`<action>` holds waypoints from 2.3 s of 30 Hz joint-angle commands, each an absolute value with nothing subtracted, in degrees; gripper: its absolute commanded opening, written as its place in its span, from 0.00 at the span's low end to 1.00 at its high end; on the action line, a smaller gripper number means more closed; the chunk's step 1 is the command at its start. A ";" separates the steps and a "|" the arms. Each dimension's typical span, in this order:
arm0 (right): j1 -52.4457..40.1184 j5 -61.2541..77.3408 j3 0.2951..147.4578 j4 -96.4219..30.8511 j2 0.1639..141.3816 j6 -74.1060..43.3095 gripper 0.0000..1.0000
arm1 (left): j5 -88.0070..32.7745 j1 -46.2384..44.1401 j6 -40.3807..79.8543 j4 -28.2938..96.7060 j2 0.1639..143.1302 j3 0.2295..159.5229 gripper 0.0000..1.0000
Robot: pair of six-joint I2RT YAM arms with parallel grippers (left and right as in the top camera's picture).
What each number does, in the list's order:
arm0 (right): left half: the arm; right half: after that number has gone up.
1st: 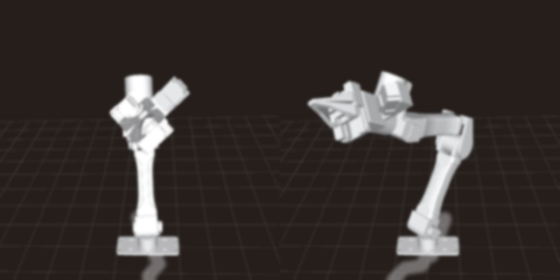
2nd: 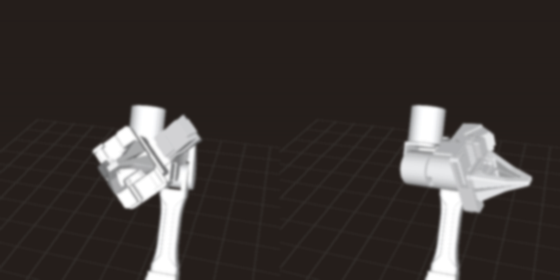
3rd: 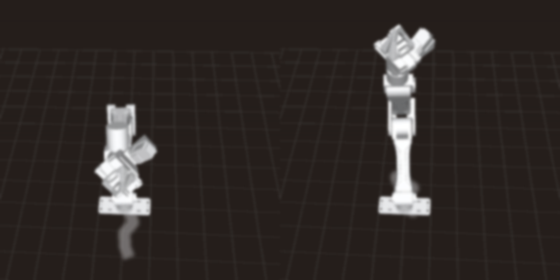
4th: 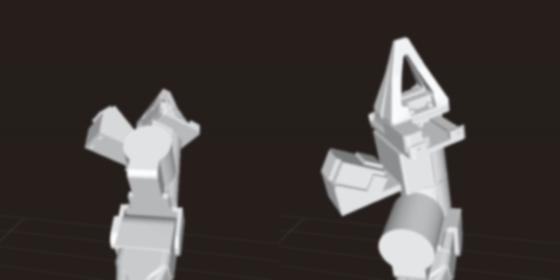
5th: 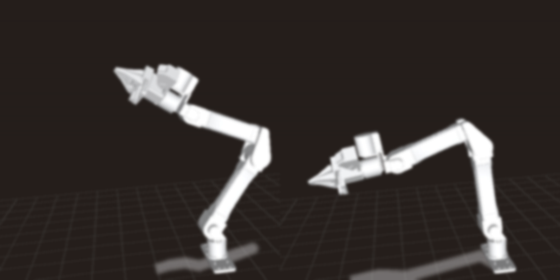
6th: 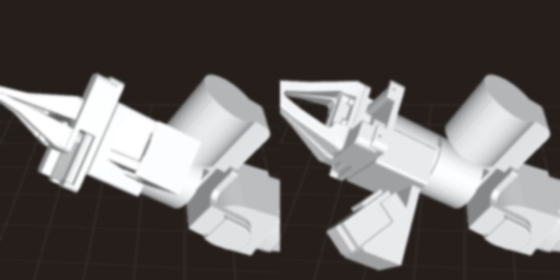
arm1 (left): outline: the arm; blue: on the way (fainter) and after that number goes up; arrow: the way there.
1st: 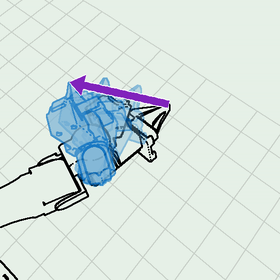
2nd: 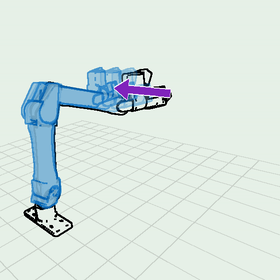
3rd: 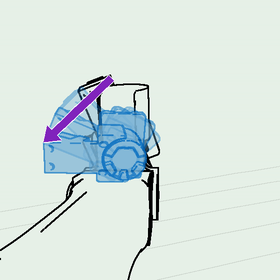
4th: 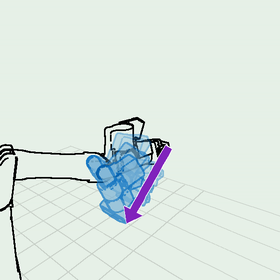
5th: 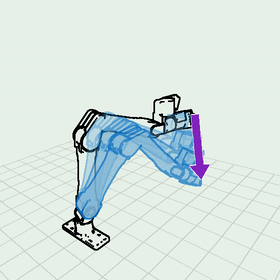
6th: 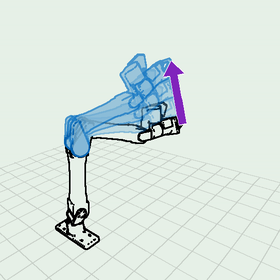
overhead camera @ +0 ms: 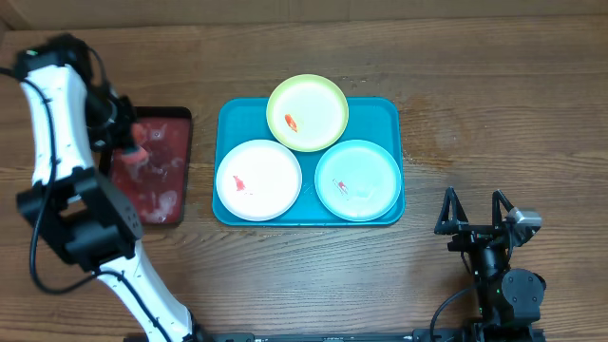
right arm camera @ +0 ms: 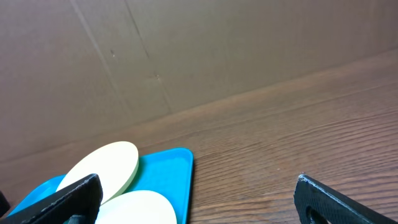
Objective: Clean dirty plates on tray and stack at the side
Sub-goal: 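Lift the sponge with the left gripper and place it on the white plate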
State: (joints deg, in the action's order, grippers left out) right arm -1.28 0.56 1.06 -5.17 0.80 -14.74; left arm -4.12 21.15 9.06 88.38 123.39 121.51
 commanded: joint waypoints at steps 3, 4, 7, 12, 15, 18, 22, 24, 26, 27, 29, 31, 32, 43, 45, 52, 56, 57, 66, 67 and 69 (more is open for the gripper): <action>-1.54 0.05 0.47 -4.84 0.30 -14.37 1.00 | -1.74 21.61 12.10 89.76 111.46 122.41 0.04; -1.54 0.05 0.47 -4.84 0.30 -14.37 1.00 | -0.67 21.26 12.99 89.27 110.54 120.11 0.05; -1.54 0.05 0.47 -4.84 0.30 -14.37 1.00 | -1.56 20.97 13.78 85.73 110.13 113.19 0.04; -1.54 0.05 0.47 -4.84 0.30 -14.37 1.00 | -5.43 20.64 14.20 72.07 111.61 97.17 0.04; -1.54 0.05 0.47 -4.84 0.30 -14.37 1.00 | -5.91 20.71 13.63 70.00 113.25 92.77 0.04; -1.54 0.05 0.47 -4.84 0.30 -14.37 1.00 | -6.02 20.78 13.28 72.20 112.55 94.91 0.04; -1.54 0.05 0.47 -4.84 0.30 -14.37 1.00 | -6.13 20.71 13.30 79.70 110.91 103.92 0.04; -1.54 0.05 0.47 -4.84 0.30 -14.37 1.00 | -7.07 20.64 13.28 83.15 109.40 108.31 0.04; -1.54 0.05 0.47 -4.84 0.30 -14.37 1.00 | -9.82 20.53 13.30 85.27 107.35 110.74 0.04; -1.54 0.05 0.47 -4.84 0.30 -14.37 1.00 | -11.70 20.34 13.28 85.65 106.15 110.93 0.05; -1.54 0.05 0.47 -4.84 0.30 -14.37 1.00 | -15.49 19.44 13.34 86.24 103.79 110.61 0.04; -1.54 0.05 0.47 -4.84 0.30 -14.37 1.00 | -18.04 17.91 13.32 86.91 102.80 110.19 0.04; -1.54 0.05 0.47 -4.84 0.30 -14.37 1.00 | -19.00 16.53 13.32 87.29 102.59 109.62 0.04; -1.54 0.05 0.47 -4.84 0.30 -14.37 1.00 | -15.81 -4.58 20.73 73.21 103.88 89.41 0.04; -1.54 0.05 0.47 -4.84 0.30 -14.37 1.00 | -10.90 -7.55 27.11 69.56 103.88 85.12 0.04; -1.54 0.05 0.47 -4.84 0.30 -14.37 1.00 | -2.96 -13.45 38.35 55.51 103.88 74.65 0.04; -1.54 0.05 0.47 -4.82 0.30 -14.37 1.00 | -3.18 -15.25 41.93 47.99 103.88 70.52 0.04; -1.54 0.05 0.47 -4.84 0.30 -14.37 1.00 | -3.16 -15.79 42.02 45.87 103.88 69.49 0.04; -1.54 0.05 0.47 -4.82 0.30 -14.37 1.00 | -0.03 -17.76 41.93 38.74 103.88 66.00 0.21; -1.54 0.05 0.47 -4.84 0.30 -14.37 1.00 | 0.69 -17.74 41.85 38.74 103.88 66.00 0.22; -1.54 0.05 0.47 -4.84 0.30 -14.37 1.00 | 1.06 -17.37 41.06 38.74 103.88 66.00 0.29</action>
State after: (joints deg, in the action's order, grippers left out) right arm -1.28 0.54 1.06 -5.19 0.80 -14.74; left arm -2.02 -17.63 41.06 39.05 103.85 66.46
